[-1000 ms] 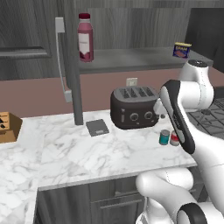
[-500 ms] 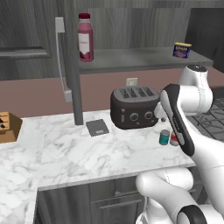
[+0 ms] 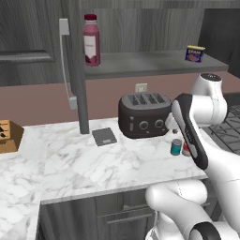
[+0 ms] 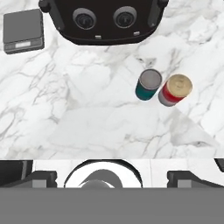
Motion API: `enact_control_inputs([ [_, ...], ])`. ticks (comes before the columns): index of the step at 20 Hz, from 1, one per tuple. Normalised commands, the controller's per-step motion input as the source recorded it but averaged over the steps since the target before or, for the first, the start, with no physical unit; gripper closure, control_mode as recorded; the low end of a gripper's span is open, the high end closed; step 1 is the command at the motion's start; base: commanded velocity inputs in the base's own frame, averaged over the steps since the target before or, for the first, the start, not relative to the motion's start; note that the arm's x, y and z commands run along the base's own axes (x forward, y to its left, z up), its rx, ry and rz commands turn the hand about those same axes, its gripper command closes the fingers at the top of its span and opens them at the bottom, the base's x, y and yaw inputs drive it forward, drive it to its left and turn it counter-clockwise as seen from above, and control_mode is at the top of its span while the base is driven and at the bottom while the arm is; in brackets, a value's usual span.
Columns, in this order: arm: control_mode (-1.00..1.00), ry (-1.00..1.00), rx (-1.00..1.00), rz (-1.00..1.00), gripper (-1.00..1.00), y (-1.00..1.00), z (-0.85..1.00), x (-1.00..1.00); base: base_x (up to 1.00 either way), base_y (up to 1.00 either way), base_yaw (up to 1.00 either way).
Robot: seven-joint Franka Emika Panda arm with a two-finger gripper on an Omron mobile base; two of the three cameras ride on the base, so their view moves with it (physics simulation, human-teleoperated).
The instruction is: Pick the cans from the counter and place them in their designated side in the cabinet.
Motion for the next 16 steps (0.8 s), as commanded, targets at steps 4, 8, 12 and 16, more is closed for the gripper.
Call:
enact_control_inputs([
  [4,-1.00,0.01,0.01,0.00,-1.00,0.00,-0.08,0.00,0.00,0.00,0.00],
  [8,-1.00,0.00,0.00,-0.02,-1.00,0.00,-0.06,0.00,0.00,0.00,0.00],
  [12,-1.00,0.00,0.00,-0.05,-1.00,-0.01,-0.09,0.00,0.00,0.00,0.00],
  [16,-1.00,0.00,0.01,-0.06,-1.00,0.00,-0.10,0.00,0.00,0.00,0.00],
])
